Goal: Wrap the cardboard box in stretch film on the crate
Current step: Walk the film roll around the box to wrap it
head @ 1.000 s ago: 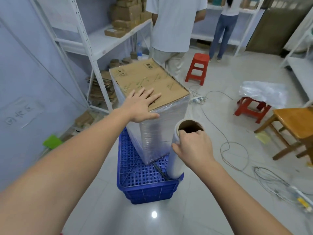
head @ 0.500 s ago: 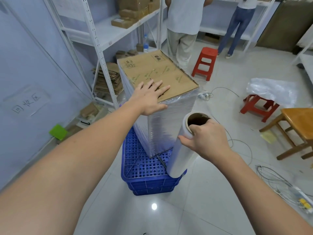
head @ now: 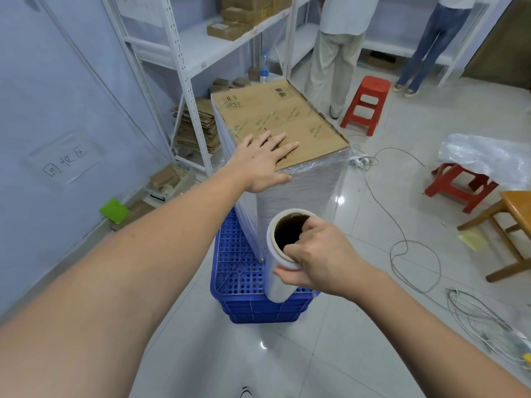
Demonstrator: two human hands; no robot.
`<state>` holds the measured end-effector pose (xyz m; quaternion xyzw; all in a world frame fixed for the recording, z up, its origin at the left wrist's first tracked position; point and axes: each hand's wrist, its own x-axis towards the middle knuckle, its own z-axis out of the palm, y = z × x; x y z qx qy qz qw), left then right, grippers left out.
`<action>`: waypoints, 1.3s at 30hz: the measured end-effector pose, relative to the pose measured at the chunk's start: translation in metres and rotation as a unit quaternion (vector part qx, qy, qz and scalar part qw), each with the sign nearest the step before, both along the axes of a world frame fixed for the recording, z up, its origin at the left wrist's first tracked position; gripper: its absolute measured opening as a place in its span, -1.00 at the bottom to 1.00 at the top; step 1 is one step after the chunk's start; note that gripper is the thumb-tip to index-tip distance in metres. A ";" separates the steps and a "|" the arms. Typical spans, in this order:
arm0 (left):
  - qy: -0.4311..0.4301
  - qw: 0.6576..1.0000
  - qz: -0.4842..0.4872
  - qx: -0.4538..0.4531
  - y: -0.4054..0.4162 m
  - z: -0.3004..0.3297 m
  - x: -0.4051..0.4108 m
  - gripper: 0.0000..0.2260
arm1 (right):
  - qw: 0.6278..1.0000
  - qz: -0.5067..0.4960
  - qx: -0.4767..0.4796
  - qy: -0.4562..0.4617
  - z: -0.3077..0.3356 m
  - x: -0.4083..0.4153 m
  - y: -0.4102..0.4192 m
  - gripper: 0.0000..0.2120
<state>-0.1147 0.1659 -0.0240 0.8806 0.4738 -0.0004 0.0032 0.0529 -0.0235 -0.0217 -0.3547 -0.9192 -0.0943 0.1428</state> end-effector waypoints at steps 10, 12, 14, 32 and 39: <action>0.003 1.000 0.002 -0.003 -0.003 0.004 0.002 -0.25 | 0.963 -0.238 -0.097 -0.078 0.019 -0.039 -0.026 -0.38; -0.002 1.000 0.000 0.004 -0.004 0.002 0.002 -0.25 | 0.949 -0.284 -0.114 -0.079 0.023 -0.052 -0.025 -0.40; -0.010 1.000 -0.003 0.002 -0.003 0.002 0.001 -0.22 | 0.937 -0.321 -0.124 -0.063 0.021 -0.061 -0.025 -0.53; 0.034 0.967 -0.249 0.042 0.035 0.002 -0.034 -0.12 | 0.846 -0.532 -0.034 -0.026 0.009 -0.102 -0.019 -0.34; 0.021 0.968 -0.245 0.048 0.030 0.002 -0.036 -0.15 | 0.908 -0.415 -0.020 -0.048 0.008 -0.119 -0.018 -0.46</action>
